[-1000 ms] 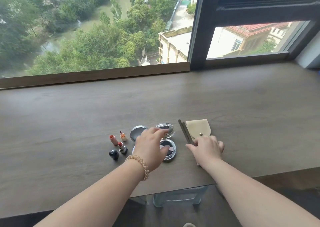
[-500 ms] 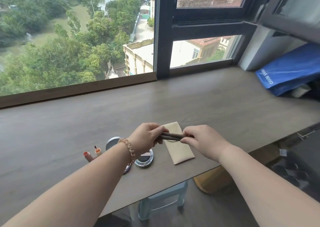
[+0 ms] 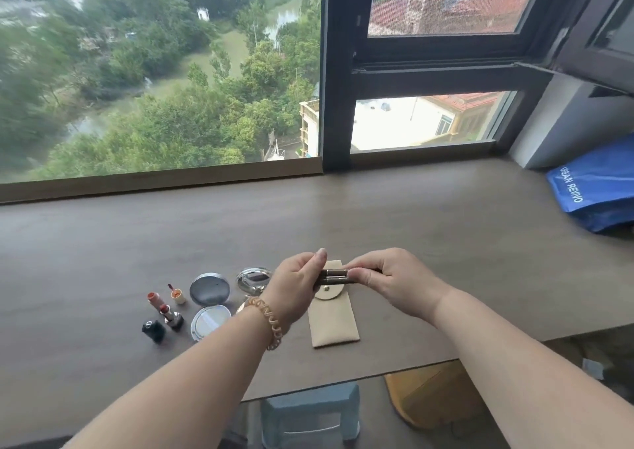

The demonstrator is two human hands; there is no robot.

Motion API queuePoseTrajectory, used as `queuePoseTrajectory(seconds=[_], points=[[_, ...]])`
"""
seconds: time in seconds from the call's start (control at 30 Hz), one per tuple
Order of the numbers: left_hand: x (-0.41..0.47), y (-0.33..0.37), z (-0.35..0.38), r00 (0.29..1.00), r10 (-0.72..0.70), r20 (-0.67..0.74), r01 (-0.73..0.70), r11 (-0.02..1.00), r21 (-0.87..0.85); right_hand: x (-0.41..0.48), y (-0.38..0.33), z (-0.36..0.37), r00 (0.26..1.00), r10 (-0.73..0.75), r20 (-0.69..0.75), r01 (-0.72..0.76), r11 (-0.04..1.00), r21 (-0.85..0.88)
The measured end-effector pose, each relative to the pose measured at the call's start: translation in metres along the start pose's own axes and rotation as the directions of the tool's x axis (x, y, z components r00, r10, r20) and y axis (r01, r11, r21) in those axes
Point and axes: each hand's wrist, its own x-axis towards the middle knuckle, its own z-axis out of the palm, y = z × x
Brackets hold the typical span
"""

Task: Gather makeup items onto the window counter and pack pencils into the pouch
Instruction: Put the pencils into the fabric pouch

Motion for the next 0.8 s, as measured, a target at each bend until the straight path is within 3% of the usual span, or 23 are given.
queuePoseTrajectory(seconds=[0.07, 0.17, 0.23, 0.33, 0.4, 0.43, 0.5, 0.53, 0.57, 0.67, 0.8], points=[[0.000, 0.001, 0.009, 1.000, 0.002, 0.015, -0.003, 0.999, 0.054, 0.001, 0.007, -0.016, 0.999, 0.004, 0.038, -0.004, 1.000, 0.003], [-0.006, 0.012, 0.012, 0.985, -0.046, 0.166, 0.030, 0.995, 0.100, 0.003, 0.017, -0.040, 0.993, 0.006, 0.121, 0.000, 0.999, -0.046], [-0.011, 0.024, 0.008, 0.959, -0.098, 0.267, 0.027, 0.966, 0.256, 0.007, 0.020, -0.050, 0.985, -0.003, 0.173, 0.016, 0.997, -0.075], [-0.018, 0.037, 0.005, 0.957, -0.144, 0.251, 0.020, 0.899, 0.438, 0.013, 0.014, -0.055, 0.982, -0.052, 0.184, 0.050, 0.999, 0.012], [-0.023, 0.041, 0.005, 0.970, -0.147, 0.193, 0.064, 0.923, 0.380, 0.016, 0.009, -0.052, 0.997, -0.022, 0.077, 0.001, 0.965, 0.264], [-0.026, 0.041, 0.005, 0.976, -0.146, 0.159, 0.094, 0.950, 0.298, 0.017, 0.008, -0.048, 0.998, 0.024, 0.050, -0.045, 0.885, 0.464], [-0.030, 0.040, 0.004, 0.985, -0.140, 0.102, 0.123, 0.981, 0.152, 0.017, 0.005, -0.035, 0.991, 0.099, 0.087, -0.130, 0.619, 0.775], [-0.031, 0.038, 0.004, 0.988, -0.134, 0.081, 0.124, 0.985, 0.120, 0.018, 0.003, -0.026, 0.987, 0.109, 0.119, -0.160, 0.546, 0.822], [-0.032, 0.037, 0.004, 0.989, -0.130, 0.072, 0.122, 0.987, 0.103, 0.018, 0.000, -0.017, 0.983, 0.108, 0.146, -0.181, 0.548, 0.816], [-0.034, 0.031, 0.005, 0.986, -0.148, 0.077, 0.145, 0.989, 0.042, 0.023, -0.011, 0.006, 0.978, 0.134, 0.159, -0.208, 0.648, 0.733], [-0.035, 0.024, 0.000, 0.975, -0.187, 0.123, 0.194, 0.980, -0.047, 0.033, -0.018, 0.019, 0.968, 0.233, 0.096, -0.228, 0.649, 0.726]])
